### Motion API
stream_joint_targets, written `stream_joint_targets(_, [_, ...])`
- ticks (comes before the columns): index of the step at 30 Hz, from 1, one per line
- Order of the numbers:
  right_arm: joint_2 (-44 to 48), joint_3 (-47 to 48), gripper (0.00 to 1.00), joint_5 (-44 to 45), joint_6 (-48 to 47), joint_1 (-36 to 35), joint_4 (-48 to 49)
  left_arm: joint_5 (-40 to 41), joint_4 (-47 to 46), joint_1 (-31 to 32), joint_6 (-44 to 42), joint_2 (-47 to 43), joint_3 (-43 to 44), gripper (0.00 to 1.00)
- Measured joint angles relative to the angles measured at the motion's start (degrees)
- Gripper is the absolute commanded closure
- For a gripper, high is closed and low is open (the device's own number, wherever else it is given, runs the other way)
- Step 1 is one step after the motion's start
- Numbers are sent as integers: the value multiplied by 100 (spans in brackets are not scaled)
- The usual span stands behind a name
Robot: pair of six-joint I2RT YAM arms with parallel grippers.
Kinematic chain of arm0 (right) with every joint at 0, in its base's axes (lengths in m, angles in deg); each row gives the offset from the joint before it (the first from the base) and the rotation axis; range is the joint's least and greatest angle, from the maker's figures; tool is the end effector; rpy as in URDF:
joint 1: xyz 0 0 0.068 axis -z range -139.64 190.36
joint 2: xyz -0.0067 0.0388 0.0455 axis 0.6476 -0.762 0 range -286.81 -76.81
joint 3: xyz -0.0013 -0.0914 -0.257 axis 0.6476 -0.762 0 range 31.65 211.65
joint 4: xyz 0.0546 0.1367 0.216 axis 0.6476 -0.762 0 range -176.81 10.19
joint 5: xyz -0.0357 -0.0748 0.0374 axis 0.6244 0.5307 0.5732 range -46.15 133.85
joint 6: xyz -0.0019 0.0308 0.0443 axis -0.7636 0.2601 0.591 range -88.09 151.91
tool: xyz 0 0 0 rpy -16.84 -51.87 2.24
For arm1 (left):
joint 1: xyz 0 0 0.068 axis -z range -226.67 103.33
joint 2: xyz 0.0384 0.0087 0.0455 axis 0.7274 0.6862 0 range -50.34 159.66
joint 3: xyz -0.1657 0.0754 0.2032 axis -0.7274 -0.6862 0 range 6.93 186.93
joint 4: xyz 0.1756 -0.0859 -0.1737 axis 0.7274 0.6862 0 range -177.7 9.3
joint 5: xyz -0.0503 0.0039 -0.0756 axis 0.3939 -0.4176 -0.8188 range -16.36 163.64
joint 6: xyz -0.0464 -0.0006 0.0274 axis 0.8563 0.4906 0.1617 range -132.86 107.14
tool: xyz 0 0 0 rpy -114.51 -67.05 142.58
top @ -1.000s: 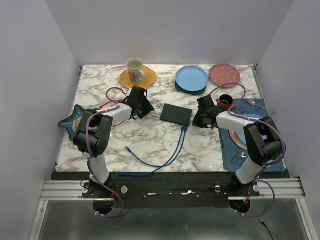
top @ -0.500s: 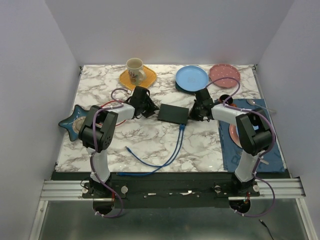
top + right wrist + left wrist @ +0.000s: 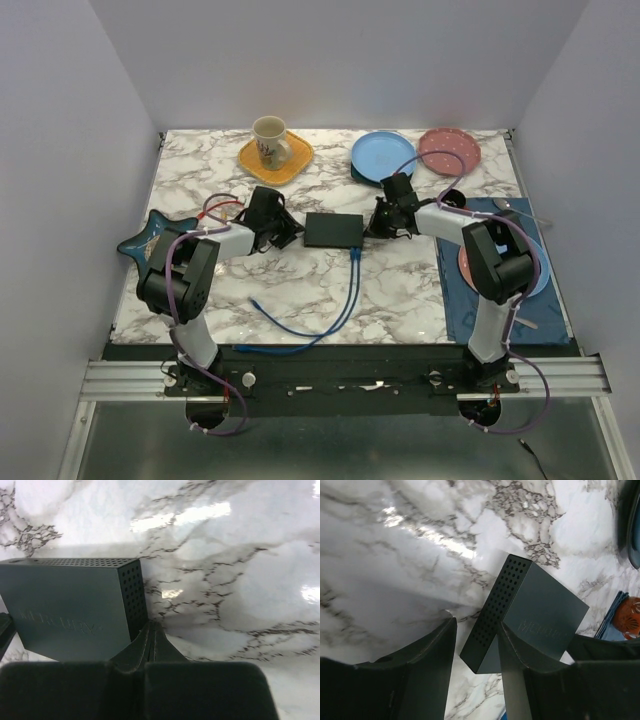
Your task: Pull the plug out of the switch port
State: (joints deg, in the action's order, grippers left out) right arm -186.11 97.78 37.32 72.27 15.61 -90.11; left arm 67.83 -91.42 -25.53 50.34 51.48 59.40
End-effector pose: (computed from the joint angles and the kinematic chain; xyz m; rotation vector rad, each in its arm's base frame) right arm 0.3543 0.1678 0.1509 0.3050 2.5845 0.5871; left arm 0.3304 -0.1317 0.1469 -0.8558 2.3713 -0.7846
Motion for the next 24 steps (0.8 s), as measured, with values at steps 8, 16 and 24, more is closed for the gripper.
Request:
stream_joint_targets(8, [-76, 149, 99, -133, -52, -160, 48, 260, 439, -114, 55, -778, -610, 41])
stream_joint_targets(16, [1788, -949, 44, 17, -286, -232, 238, 789, 1064, -407, -195, -1478, -240, 39])
stream_joint_targets(24, [2020, -1939, 46, -566, -238, -232, 857, 44, 479, 136, -278, -1003, -52, 44])
